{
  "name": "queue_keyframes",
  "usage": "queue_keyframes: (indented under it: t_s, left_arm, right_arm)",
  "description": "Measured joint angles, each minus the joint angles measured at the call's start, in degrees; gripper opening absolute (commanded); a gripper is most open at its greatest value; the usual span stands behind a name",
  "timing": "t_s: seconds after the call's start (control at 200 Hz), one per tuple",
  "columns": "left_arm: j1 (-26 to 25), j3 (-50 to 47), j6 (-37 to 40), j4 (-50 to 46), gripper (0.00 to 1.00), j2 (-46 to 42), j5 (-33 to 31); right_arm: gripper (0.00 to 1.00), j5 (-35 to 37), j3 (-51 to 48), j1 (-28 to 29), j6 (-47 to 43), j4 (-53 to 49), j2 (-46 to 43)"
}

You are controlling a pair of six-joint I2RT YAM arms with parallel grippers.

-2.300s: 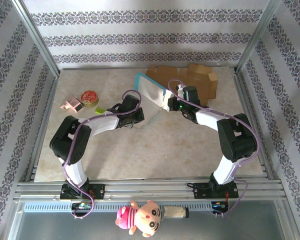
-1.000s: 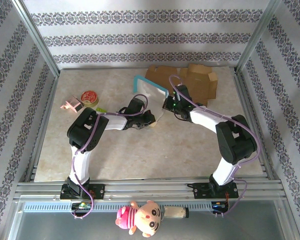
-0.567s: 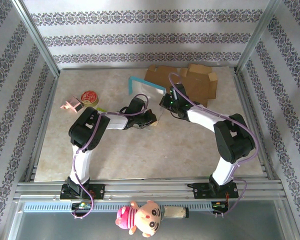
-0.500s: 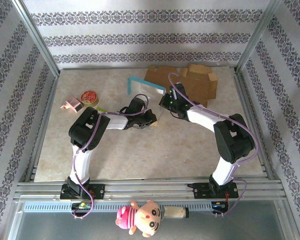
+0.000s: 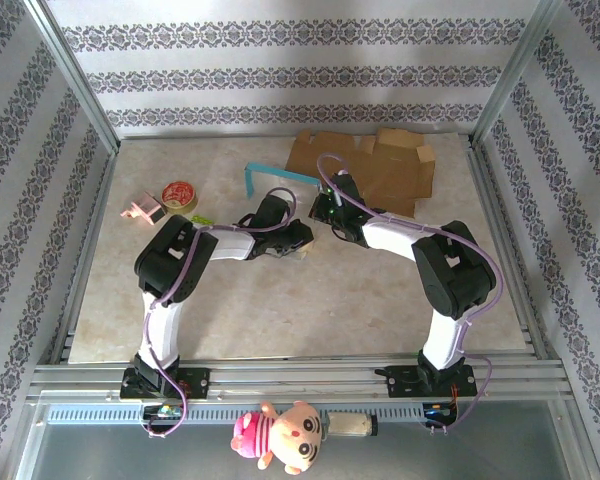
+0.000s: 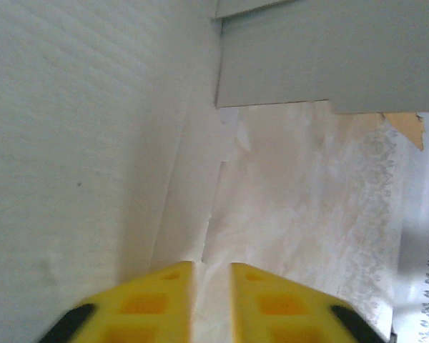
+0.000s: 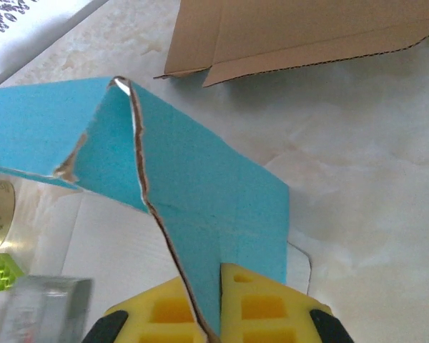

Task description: Fold the paper box

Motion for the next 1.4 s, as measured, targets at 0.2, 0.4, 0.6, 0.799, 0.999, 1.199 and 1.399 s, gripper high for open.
queue_keyframes:
  t_s: [0.2,0.4,0.6,0.799,0.999,1.199,1.399]
  left_arm:
    - [0.0,-0.8,5.4,-7.2,0.33,-11.6,-8.2]
    - [1.5,1.0,12.9,-17.3,0.22,-17.5,-18.6]
    - [6.2,2.1,18.1,-22.8,0.18,-10.6,-18.3]
    - [6.5,3.6,20.1,-25.2,0.11,-4.1,-13.5]
    - [5.4,3.9,20.0,-24.6,0.10,-3.7,-9.0]
    - [3.7,2.5,19.6,-22.4,0.10,-3.7,-7.0]
    - [3.6,1.3,19.3,-20.6,0.10,-4.2,-6.6]
  right_arm:
    - [0.00,0.2,0.0,0.0,-1.3,0.0,0.0]
    - [0.00,0.2,0.0,0.0,-1.6,0.0,0.0]
    - [0.00,0.2,0.2,0.0,-2.4,-0.2,0.0]
    - [0.03,0.2,0.6,0.0,-2.4,-0.9,0.1]
    - [0.11,-1.2,2.5,0.0,1.9,-0.9,1.6]
    - [0.20,-3.7,7.7,0.1,4.6,-0.3,6.5]
    - [0.37,-7.8,8.2,0.1,2.1,0.0,8.8]
